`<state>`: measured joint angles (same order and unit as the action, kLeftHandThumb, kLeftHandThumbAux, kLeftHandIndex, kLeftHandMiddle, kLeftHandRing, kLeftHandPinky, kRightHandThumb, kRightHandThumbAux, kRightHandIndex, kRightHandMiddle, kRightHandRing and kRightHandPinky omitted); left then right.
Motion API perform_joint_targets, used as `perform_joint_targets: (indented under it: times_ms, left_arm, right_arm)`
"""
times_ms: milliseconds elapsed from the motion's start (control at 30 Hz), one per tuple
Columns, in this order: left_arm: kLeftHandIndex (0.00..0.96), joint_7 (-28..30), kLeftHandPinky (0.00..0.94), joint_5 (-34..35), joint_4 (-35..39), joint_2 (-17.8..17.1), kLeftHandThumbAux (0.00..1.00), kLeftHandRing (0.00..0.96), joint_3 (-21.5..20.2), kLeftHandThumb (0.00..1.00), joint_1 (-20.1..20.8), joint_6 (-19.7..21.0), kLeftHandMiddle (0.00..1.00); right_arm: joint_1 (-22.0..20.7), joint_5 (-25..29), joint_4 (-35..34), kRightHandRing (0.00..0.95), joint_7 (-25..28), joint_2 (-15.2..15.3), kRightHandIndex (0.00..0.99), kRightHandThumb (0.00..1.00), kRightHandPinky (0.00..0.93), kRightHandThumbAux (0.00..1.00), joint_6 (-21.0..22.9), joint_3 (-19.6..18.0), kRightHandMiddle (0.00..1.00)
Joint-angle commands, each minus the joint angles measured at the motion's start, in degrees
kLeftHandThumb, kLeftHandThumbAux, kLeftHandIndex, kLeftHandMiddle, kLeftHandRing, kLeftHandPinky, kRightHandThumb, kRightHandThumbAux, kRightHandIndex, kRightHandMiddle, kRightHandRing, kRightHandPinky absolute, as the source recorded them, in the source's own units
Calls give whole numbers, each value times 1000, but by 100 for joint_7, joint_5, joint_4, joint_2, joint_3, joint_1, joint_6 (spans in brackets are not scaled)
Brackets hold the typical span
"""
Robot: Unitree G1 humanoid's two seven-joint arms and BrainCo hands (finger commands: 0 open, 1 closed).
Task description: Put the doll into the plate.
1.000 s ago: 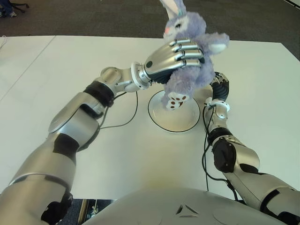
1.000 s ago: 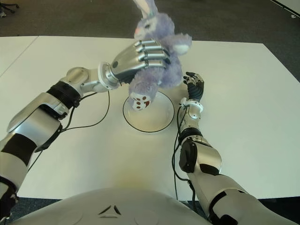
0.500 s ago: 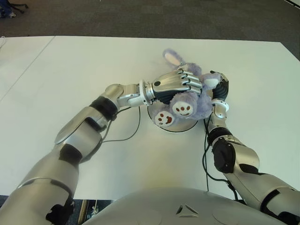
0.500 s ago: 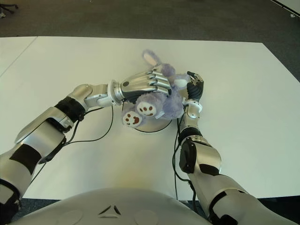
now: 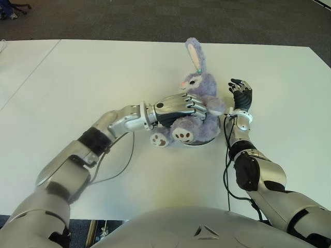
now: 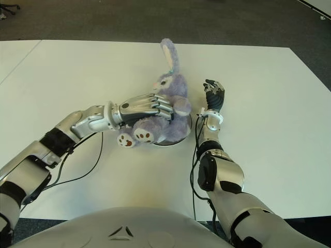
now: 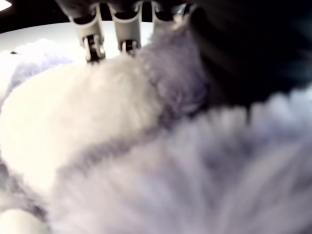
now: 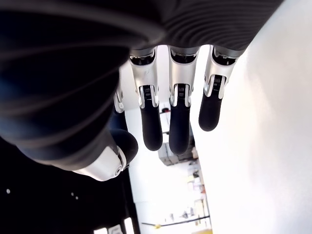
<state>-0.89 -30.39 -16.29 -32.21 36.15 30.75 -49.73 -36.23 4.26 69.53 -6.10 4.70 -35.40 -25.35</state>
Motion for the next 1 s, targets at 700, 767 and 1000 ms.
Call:
perform_joint_targets:
  times_ms: [700, 767, 1000]
  left_arm:
    - [680, 33, 835, -712, 526, -21, 664, 818, -636, 868, -1563, 420, 802]
    - [651, -107, 827, -751, 487, 44, 662, 809, -687, 836, -1583, 368, 790]
    - [417, -322, 805, -754, 337, 216, 698, 781, -814, 695, -1524, 268, 736]
  right_arm:
    - [1278, 160, 777, 308, 88, -373, 402, 709, 264, 739, 726, -152, 317]
    - [1279, 146, 777, 306, 82, -369, 402, 709, 271, 739, 721, -140, 316]
    - [1271, 147, 777, 313, 78, -370, 402, 710, 291, 739, 731, -134, 319]
